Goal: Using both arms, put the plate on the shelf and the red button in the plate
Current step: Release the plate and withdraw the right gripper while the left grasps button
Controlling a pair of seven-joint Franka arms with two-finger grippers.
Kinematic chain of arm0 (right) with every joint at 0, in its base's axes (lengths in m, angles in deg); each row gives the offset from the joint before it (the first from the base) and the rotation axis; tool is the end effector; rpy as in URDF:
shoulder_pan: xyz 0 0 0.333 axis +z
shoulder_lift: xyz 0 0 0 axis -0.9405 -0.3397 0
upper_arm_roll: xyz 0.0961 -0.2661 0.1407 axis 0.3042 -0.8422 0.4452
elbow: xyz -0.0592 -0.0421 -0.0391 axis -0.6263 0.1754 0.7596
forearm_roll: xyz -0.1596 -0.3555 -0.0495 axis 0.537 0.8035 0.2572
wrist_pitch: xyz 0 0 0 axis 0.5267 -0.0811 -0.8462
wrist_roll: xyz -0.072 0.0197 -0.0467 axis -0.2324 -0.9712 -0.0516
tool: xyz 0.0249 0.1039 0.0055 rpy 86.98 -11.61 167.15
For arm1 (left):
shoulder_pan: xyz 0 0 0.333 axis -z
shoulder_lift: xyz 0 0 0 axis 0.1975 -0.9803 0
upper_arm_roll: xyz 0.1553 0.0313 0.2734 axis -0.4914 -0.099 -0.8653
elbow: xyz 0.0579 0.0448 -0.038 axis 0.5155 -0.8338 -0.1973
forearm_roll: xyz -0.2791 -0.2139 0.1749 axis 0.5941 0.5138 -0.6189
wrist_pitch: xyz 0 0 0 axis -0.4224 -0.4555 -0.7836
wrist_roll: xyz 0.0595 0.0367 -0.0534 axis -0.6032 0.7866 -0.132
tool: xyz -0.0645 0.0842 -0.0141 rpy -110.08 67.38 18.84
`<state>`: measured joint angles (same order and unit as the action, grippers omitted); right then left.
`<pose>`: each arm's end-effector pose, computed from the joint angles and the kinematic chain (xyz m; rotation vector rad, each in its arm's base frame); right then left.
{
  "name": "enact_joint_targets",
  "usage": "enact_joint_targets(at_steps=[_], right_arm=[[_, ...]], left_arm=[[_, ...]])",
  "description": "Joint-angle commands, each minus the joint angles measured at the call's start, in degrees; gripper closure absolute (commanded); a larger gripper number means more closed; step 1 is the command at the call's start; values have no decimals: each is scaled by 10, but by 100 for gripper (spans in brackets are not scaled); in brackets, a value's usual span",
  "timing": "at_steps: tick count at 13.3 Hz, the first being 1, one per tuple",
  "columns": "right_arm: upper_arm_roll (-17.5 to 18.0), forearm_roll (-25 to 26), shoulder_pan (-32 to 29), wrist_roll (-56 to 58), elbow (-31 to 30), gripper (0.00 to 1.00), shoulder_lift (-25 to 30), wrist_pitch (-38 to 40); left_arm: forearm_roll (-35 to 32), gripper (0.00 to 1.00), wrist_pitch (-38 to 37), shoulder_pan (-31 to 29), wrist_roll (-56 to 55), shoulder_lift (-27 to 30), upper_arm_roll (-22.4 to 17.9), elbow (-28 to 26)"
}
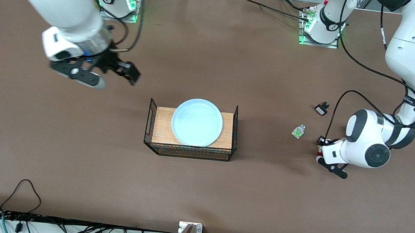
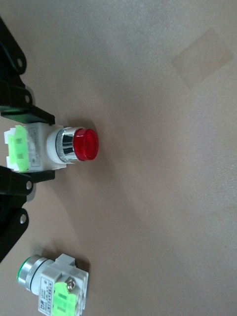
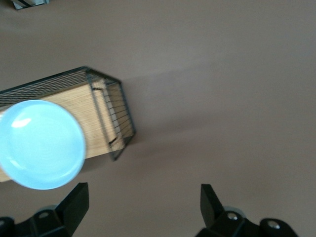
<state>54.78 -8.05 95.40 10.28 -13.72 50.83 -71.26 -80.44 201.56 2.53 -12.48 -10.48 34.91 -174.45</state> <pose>0.5823 0.2373 0.5815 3.1088 -0.3061 0.0643 0.6482 -0.0135 0.1790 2.9871 -0.6626 -0.4281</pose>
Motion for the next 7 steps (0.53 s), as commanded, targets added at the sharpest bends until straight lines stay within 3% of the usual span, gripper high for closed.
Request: enact_joint_targets(at_steps=[1, 2, 6, 7], right_arm=[[4, 29, -55, 139, 5, 0, 17, 19], [4, 28, -78, 175, 4, 0, 24, 19], [3, 19, -177, 242, -17, 0, 45, 29], [1, 16, -200, 268, -28, 0, 51, 34]], left_arm=[[-16, 79, -1, -5, -9, 0, 3, -1], [-16, 86, -8, -5, -10, 2, 4, 5], [-8, 87, -165, 19, -6, 47, 34, 55], [-4, 86, -172, 21, -8, 58, 47, 66]])
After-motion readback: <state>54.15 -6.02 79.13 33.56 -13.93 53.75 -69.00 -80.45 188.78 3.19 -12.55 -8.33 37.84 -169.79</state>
